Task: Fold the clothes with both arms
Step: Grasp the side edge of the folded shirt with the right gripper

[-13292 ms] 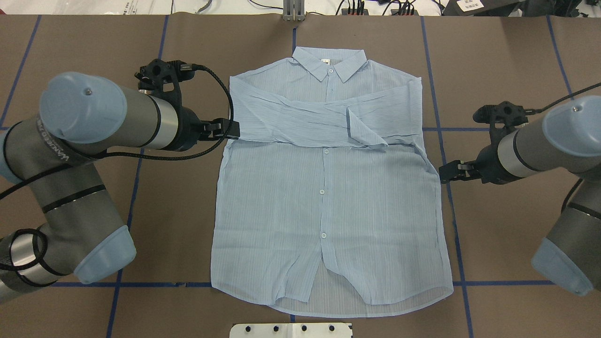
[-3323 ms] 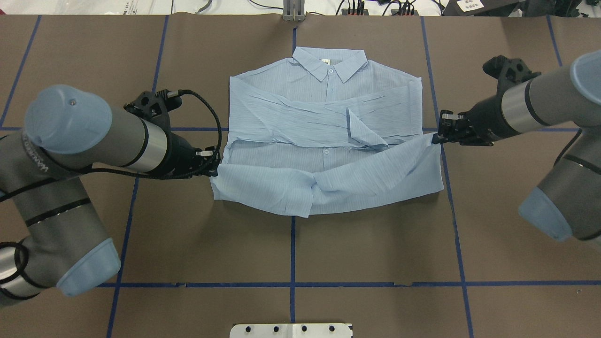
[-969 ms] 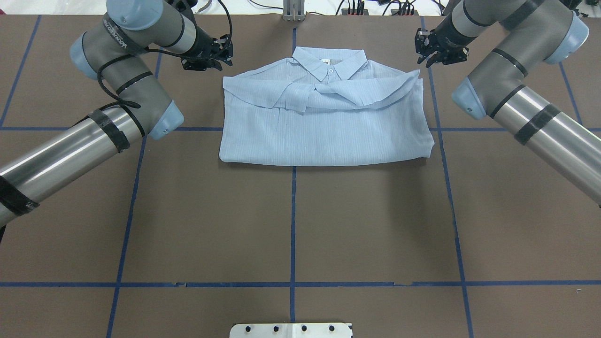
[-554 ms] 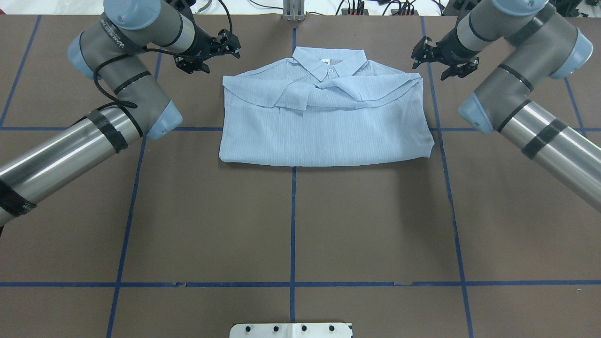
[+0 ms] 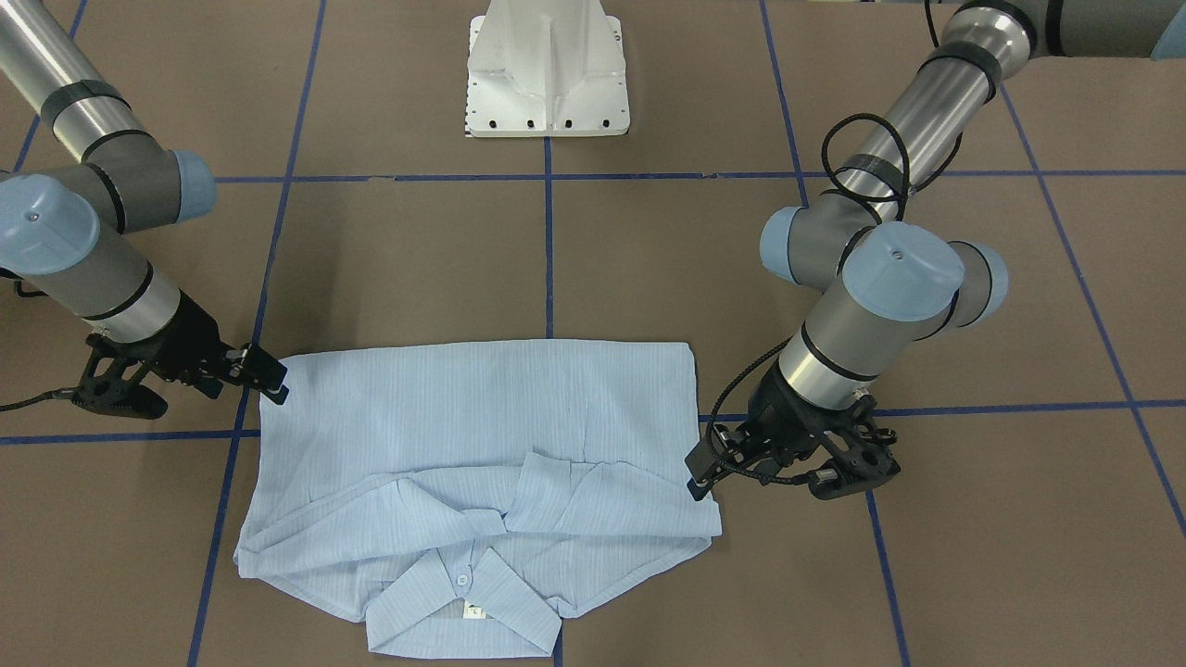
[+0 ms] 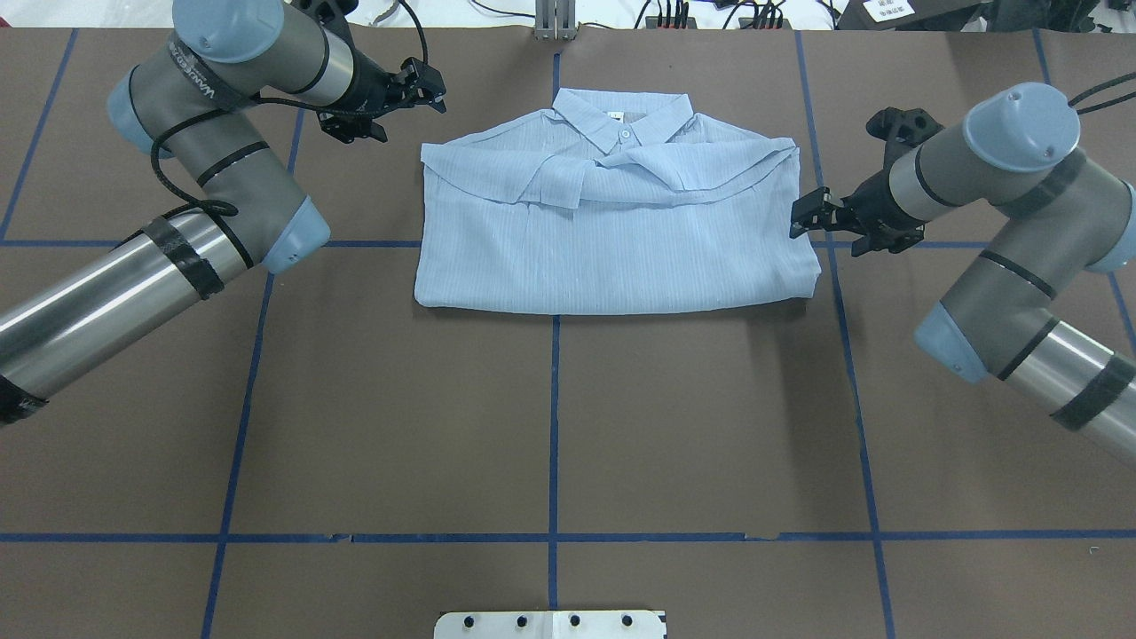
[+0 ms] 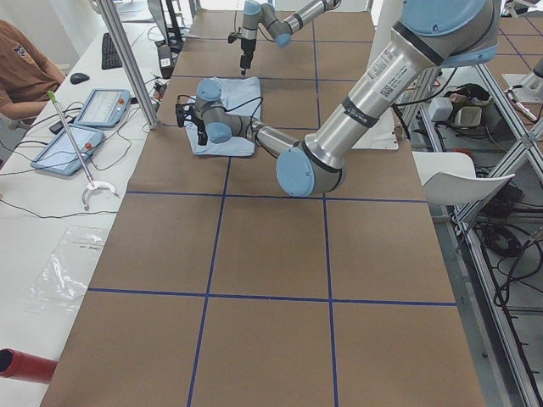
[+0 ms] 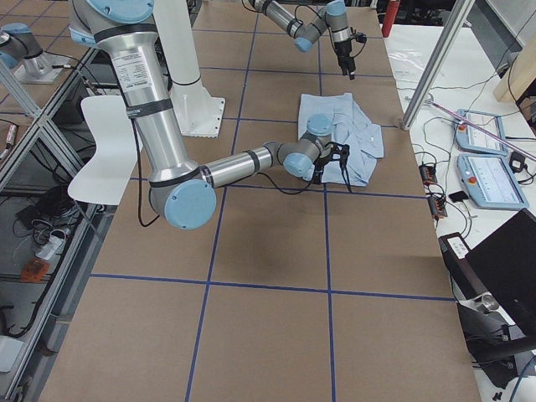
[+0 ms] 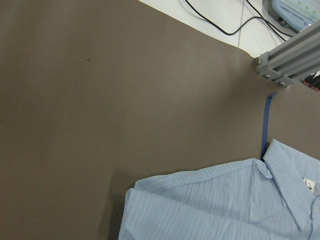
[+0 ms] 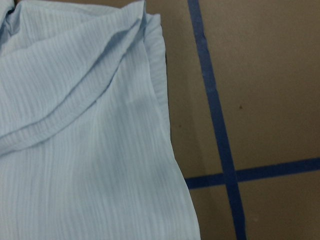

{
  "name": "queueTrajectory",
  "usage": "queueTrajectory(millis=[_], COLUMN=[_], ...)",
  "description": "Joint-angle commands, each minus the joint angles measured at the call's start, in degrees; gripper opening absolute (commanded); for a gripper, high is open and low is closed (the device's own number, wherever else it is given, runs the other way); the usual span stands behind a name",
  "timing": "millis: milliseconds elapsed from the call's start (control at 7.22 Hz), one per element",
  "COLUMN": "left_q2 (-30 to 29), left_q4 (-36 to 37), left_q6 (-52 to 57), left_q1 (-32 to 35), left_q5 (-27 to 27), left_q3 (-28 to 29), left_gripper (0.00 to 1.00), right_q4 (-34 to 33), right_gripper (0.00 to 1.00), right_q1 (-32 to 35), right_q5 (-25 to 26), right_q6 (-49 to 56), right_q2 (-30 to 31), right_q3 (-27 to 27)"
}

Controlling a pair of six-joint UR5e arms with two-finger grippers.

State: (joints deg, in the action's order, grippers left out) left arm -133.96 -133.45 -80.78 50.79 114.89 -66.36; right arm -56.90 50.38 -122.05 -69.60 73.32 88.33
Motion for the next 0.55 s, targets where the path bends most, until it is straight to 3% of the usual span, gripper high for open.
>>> queueTrajectory(millis=[0, 138, 277, 415], left_q2=[0.02, 0.11, 0.11, 0.11], left_q4=[-0.41, -0.49, -0.49, -0.58], left_q6=[-0.08, 0.01, 0.01, 0.1], left_q1=[0.01, 0.01, -0.08, -0.08], left_q5=[-0.1, -0.1, -0.1, -0.1], left_q3=[-0.25, -0.43, -0.34, -0.34], left_gripper=[1.0, 1.0, 1.0, 1.0], right_q4=[-0.05, -0.05, -0.14, -0.14], right_gripper=[0.99, 0.94, 0.82, 0.57], right_q1=[-3.6, -4.23, -4.24, -4.15], right_q5=[0.41, 0.5, 0.41, 0.41], right_q6=[-0.01, -0.01, -0.01, 0.08], right_q2=[2.01, 1.65, 1.39, 1.39], right_q3=[1.76, 1.32, 1.06, 0.88])
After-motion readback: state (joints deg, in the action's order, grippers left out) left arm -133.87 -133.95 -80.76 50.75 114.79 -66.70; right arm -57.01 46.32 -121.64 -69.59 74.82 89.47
